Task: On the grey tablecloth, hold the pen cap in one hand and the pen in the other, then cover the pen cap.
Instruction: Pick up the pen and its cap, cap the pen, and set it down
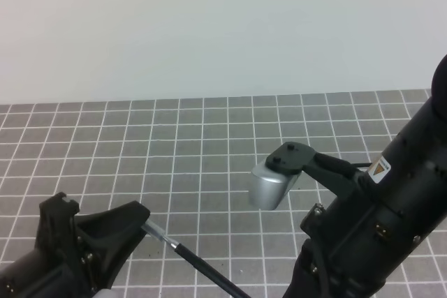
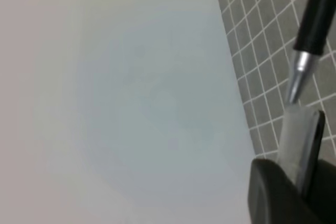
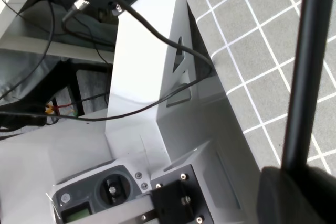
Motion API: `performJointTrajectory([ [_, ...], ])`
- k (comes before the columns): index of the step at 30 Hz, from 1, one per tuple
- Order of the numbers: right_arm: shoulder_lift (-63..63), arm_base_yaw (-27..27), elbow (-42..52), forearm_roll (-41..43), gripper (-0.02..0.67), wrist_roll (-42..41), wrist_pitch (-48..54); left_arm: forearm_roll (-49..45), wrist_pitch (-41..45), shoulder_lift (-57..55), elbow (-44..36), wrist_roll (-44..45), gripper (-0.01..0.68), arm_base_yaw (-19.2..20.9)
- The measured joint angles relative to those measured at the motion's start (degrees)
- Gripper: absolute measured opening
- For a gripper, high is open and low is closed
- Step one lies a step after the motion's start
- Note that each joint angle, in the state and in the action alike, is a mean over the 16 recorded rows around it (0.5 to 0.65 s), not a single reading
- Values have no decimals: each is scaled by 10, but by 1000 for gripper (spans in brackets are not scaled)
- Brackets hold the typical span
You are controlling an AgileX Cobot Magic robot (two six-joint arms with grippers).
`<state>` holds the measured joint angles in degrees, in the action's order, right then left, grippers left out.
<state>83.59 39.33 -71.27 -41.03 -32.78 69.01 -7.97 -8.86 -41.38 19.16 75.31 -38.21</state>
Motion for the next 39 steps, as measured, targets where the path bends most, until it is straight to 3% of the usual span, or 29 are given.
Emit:
performJointTrajectory([
  [22, -1, 0, -1, 9, 14, 0, 14, -12, 2, 1, 0, 0, 0, -2],
  [39, -2, 0, -1, 10, 27, -3, 17, -12, 5, 1, 0, 0, 0, -39],
])
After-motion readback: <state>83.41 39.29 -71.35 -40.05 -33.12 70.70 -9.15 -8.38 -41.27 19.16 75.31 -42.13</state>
